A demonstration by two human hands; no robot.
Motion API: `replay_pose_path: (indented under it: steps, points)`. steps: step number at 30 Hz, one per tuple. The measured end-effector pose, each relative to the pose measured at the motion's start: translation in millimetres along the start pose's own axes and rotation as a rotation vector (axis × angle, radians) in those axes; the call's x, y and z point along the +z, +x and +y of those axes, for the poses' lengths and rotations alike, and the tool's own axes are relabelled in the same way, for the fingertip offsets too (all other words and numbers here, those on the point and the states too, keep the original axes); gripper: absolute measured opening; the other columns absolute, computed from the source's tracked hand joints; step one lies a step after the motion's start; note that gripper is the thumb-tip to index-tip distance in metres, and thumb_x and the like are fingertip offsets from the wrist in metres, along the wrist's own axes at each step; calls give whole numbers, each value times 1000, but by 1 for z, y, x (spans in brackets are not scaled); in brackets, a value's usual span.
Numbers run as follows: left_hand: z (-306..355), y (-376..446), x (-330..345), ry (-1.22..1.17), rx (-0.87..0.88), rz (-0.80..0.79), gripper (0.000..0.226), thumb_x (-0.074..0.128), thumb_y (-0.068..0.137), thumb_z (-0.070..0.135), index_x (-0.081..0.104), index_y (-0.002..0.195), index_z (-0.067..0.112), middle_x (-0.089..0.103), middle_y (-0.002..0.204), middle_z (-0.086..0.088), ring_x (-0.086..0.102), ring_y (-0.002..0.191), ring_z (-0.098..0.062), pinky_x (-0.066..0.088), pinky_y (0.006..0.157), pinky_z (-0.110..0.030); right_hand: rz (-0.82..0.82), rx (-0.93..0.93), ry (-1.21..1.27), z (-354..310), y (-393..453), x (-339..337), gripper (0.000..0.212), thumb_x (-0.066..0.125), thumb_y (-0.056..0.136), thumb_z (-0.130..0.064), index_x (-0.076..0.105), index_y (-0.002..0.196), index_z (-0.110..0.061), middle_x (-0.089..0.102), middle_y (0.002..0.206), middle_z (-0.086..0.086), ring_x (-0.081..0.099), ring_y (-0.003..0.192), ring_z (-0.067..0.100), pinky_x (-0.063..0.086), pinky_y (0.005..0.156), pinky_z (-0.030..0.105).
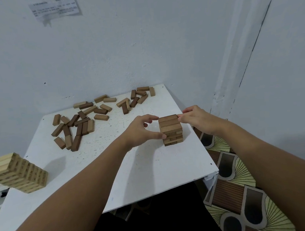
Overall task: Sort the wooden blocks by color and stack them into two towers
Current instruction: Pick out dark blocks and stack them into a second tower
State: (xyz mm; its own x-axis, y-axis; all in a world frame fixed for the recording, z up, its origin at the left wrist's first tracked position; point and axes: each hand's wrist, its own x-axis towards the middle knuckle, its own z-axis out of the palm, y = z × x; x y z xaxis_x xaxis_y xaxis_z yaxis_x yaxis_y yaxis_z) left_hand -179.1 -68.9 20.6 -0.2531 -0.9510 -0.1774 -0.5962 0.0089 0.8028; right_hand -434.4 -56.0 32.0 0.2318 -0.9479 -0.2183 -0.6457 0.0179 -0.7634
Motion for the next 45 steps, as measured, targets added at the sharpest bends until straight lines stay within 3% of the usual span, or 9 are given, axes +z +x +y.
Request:
replay_pose_path:
  steps: [3,9,15,19,23,25,30,35,45]
  points:
    - [-1,-1,0,-3,-5,2,78,98,65,40,63,135,36,54,133,7,51,123,-16,47,107,-41,11,2,-19,1,2,-3,22,49,83,-70,57,96,-54,39,143,-10,36,141,20,28,120,54]
    - [-2,-2,-22,-48,-85,-57,91,95,71,34,48,149,37,52,137,5,50,126,-18,48,100,-37,101,-37,-129,0,20,-13,55,35,96,-62,55,143,-42,40,152,-2,33,145,24,24,121,55]
    - [-25,8,-56,22,-55,260,28,72,96,28,68,123,24,66,115,5,66,97,-15,49,72,-26,155,-130,-247,-38,57,-11,40,46,105,-45,60,140,-31,55,140,-1,53,127,19,41,107,38]
    - [-32,25,-66,116,-52,408,16,67,98,34,73,106,22,67,95,12,62,85,-12,45,67,-29,3,-130,-348,-71,92,12,46,46,107,-44,51,150,-28,53,149,-1,50,135,19,36,104,30]
    - [-31,46,-74,228,-32,393,11,63,102,32,69,102,22,64,90,8,60,78,-15,47,69,-31,-129,-79,-502,-87,135,31,50,46,108,-39,41,157,-29,39,162,-2,38,147,21,30,115,34]
    - [-34,61,-76,334,-31,366,12,60,102,34,67,96,26,63,105,-5,59,100,-26,47,78,-36,-173,-50,-602,-89,155,36,53,47,108,-37,36,159,-29,34,165,-2,34,150,22,29,119,37]
    - [-47,107,-73,754,-161,260,41,47,103,51,54,138,32,39,141,-16,33,129,-40,28,113,-49,-207,9,-719,-87,195,44,61,51,106,-28,25,161,-34,35,164,3,37,146,29,34,117,41]
    - [-60,140,-65,870,-110,244,61,41,104,55,31,159,29,28,150,-12,28,134,-37,26,112,-48,-43,59,-745,-76,234,52,76,56,98,-22,15,160,-40,22,160,14,38,136,37,44,103,46]
    - [-68,165,-61,838,27,287,36,35,109,44,54,140,41,55,122,-2,40,113,-29,29,95,-43,14,42,-803,-65,258,49,72,50,101,-28,15,156,-58,32,156,6,31,138,36,26,112,50]
